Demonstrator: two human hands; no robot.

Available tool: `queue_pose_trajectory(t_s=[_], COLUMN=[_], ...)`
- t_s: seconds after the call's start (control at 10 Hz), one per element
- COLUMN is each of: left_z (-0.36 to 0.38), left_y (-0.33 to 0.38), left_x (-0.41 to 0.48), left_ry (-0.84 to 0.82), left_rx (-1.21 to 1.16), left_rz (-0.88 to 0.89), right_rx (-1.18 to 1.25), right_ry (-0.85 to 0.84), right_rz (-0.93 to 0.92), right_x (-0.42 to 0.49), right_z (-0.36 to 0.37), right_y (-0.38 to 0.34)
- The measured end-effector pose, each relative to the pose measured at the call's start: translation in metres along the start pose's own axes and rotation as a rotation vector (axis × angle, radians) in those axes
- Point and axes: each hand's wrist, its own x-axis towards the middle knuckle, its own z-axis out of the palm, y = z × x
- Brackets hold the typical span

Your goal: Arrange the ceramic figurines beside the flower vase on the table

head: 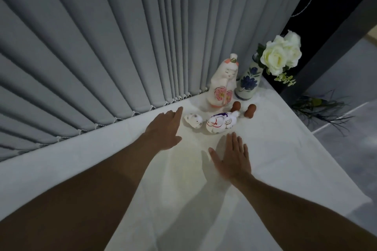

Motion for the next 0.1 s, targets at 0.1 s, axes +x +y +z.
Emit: queue_pose_trajectory(t_s=[0.1], left_z=[-0.0155], left_y=[0.0035], left_x=[-0.0229], left_ry=[0.000], left_rx=[0.017], left_rz=[0.007], right_rx=[0.032], right_ry=[0.112], right_rz=[-0.045], right_x=[-0.0079], right_z=[-0.0166], right_y=[-0.0118])
